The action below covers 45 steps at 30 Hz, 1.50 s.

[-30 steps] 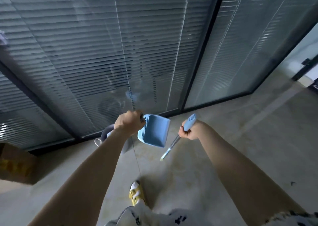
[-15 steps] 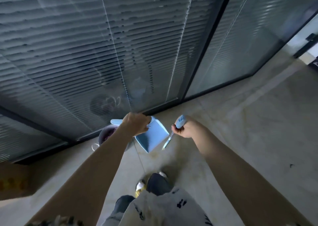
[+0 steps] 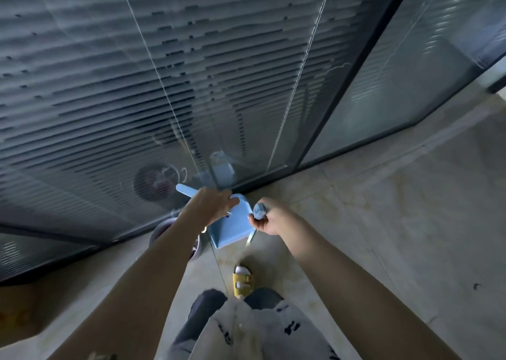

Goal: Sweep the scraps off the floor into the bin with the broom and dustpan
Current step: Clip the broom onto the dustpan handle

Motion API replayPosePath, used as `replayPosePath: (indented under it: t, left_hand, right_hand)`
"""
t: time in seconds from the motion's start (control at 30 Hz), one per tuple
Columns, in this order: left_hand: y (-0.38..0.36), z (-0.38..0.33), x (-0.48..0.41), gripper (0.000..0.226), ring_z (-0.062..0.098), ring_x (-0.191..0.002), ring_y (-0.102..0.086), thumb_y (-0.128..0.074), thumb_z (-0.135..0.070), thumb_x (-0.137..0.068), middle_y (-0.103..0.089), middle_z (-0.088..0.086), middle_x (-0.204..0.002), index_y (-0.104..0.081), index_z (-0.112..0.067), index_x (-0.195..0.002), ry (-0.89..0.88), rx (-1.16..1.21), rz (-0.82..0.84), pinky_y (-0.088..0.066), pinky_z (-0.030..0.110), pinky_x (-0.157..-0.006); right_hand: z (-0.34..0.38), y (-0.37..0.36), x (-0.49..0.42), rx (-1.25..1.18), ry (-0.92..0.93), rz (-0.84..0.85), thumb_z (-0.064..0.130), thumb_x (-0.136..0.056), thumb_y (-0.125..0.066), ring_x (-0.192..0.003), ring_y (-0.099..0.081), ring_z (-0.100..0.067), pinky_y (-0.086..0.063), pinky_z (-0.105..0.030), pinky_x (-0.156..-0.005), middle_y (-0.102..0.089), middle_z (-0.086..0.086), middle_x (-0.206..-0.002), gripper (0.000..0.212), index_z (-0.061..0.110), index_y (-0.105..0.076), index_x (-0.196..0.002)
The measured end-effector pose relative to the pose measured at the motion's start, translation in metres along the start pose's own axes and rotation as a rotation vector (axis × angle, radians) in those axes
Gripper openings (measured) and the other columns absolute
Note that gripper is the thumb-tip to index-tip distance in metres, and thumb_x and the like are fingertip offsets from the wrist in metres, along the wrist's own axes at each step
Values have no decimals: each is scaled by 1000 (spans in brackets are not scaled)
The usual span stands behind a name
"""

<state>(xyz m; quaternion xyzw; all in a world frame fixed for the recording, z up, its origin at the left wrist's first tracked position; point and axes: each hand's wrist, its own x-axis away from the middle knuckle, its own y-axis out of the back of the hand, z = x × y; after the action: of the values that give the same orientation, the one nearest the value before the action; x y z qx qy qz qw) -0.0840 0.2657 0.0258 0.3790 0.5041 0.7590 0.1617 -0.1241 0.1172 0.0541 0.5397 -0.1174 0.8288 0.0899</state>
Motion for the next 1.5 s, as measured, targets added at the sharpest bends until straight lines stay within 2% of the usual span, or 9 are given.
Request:
replayPosePath:
  t: [0.1,0.27,0.4,0.67,0.77,0.9,1.03,1.23,1.5]
  left_hand:
    - [5,6,-8,48,14,-53,-67,-89,-49,-44,-66,-2,-67,-72,-18,-76,46,89,-82,-50,20,-42]
    - [3,33,-33,33,20,-110,-60,-53,-34,-94,-63,1,-117,-55,-12,-118,116,319,1,-47,30,-92]
    - [-3,51,-37,37,21,-109,-60,-51,-42,-92,-63,0,-115,-57,-16,-117,31,340,-47,-45,30,-91]
    - [-18,85,-45,46,18,-97,-60,-58,-55,-82,-58,-5,-107,-54,-20,-112,-10,508,-63,-50,33,-88]
    - [-24,89,-45,56,17,-95,-61,-50,-70,-76,-58,-9,-105,-52,-25,-108,9,393,-75,-49,26,-82]
    - [-25,89,-42,63,18,-98,-63,-44,-76,-76,-58,-11,-110,-49,-26,-113,2,349,-62,-43,24,-75]
    - [-24,92,-40,57,20,-95,-63,-45,-71,-77,-61,-11,-109,-48,-26,-112,20,412,-32,-42,25,-72]
    - [-27,85,-32,77,26,-91,-65,-16,-73,-63,-63,-7,-108,-47,-24,-114,82,441,-113,-48,29,-71]
    - [-23,98,-32,74,26,-89,-63,-24,-69,-62,-61,-6,-111,-46,-22,-114,110,476,-95,-33,25,-65]
  right_hand:
    - [9,-17,-11,-39,-11,22,-4,-96,-30,-25,-50,-11,-43,-14,-29,-50,-6,-32,31,4,-44,-68]
    - [38,-41,-32,-10,-9,44,4,-98,-38,-33,-51,-10,-43,-13,-30,-54,-9,-52,30,4,-48,-70]
    - [49,-54,-46,77,-22,21,9,-98,-40,-21,-43,-6,-40,-11,-29,-50,-1,-30,28,7,-47,-71]
    - [61,-69,-67,232,-84,-57,-3,-96,-26,-19,-46,-10,-43,-15,-29,-53,-9,-35,34,-3,-45,-67]
    - [62,-74,-69,422,-64,-63,-10,-96,-31,-21,-48,-9,-43,-16,-28,-53,-9,-58,25,-6,-51,-81]
    - [46,-70,-85,818,164,-55,7,-95,-53,-68,-70,-23,-60,-26,-59,-68,-14,-84,25,-4,-64,-114]
    - [39,-65,-84,1022,387,-37,16,-86,-69,-106,-65,-29,-50,-34,-94,-69,-19,-111,39,0,-62,-120]
    - [38,-74,-90,1244,526,-88,26,-82,-69,-107,-64,-26,-46,-26,-85,-72,-13,-107,33,11,-69,-111]
    - [37,-79,-95,1193,616,-128,29,-79,-72,-98,-68,-23,-41,-18,-71,-75,-9,-97,28,10,-73,-99]
